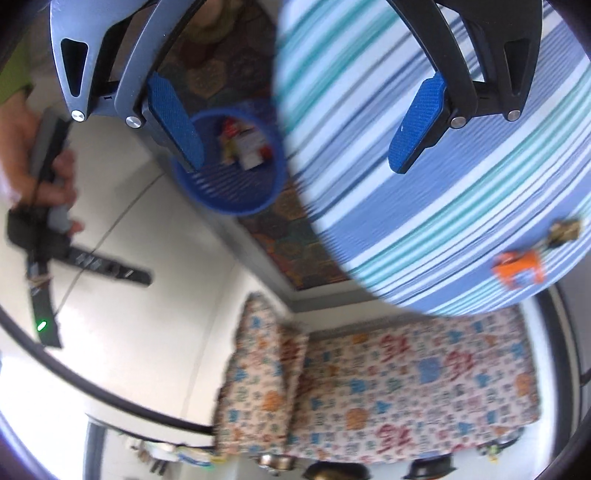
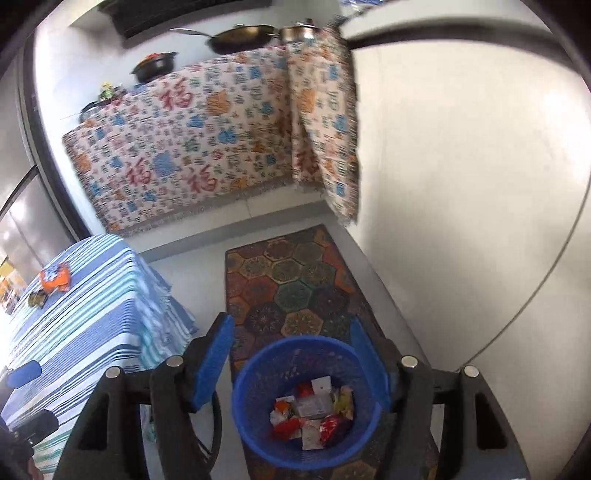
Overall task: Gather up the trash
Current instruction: 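Move both tools back over the table toward the gold wrapper and orange can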
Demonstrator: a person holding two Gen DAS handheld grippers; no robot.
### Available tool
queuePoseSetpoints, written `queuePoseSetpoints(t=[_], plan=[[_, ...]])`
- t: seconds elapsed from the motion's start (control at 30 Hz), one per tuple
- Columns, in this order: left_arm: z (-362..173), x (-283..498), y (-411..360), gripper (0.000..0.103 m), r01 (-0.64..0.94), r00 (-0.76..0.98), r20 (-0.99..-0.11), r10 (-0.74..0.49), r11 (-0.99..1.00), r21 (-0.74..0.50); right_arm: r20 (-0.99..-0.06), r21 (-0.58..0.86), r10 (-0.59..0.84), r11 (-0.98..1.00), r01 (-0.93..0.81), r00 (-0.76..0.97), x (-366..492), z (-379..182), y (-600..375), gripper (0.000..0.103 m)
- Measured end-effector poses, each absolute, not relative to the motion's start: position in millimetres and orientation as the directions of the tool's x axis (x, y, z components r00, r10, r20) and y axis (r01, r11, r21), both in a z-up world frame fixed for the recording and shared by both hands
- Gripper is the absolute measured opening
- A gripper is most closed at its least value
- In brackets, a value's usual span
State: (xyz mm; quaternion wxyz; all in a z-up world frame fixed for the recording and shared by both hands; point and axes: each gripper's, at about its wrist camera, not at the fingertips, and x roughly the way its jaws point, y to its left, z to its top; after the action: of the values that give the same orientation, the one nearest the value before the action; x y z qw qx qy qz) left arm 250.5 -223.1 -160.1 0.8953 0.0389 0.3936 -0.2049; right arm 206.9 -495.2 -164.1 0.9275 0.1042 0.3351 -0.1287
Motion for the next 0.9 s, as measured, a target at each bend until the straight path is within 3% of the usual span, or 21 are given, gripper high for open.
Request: queuePoseSetpoints(t=[0.17,0.43,0.63,0.9], plan=[[-188.8,250.3,-138.3,0.1,0.22,0.615,-0.775,-0.141,0.975,-0.003,-0.622,0.072,-0.06,0.988,0.134,0.78,218.5,-153.2,-401.9,0.067],[-211.7,272.4,-55.4,0.1,0.015,0.598,-0.801,0.031,0.999,0.05,-0.719,0.009,0.134,0.983,-0.183,0.682,243.6,-194.7,-250.2,0.067],[-217.1,292.0,-21.0,0.103,-0.017,0.581,-0.813,0.03,1.0,0.025,-0.752,-0.067,0.118,0.965,-0.253,0.648,261.4,-212.3,-207.2,0.067],[-219.2,350.0,-6.1,0.103,-0.106,0.584,-0.808,0.074,0.994,0.014,-0.766,-0.061,0.137,0.957,-0.284,0.628,269.1,-223.2,-184.2,0.067]])
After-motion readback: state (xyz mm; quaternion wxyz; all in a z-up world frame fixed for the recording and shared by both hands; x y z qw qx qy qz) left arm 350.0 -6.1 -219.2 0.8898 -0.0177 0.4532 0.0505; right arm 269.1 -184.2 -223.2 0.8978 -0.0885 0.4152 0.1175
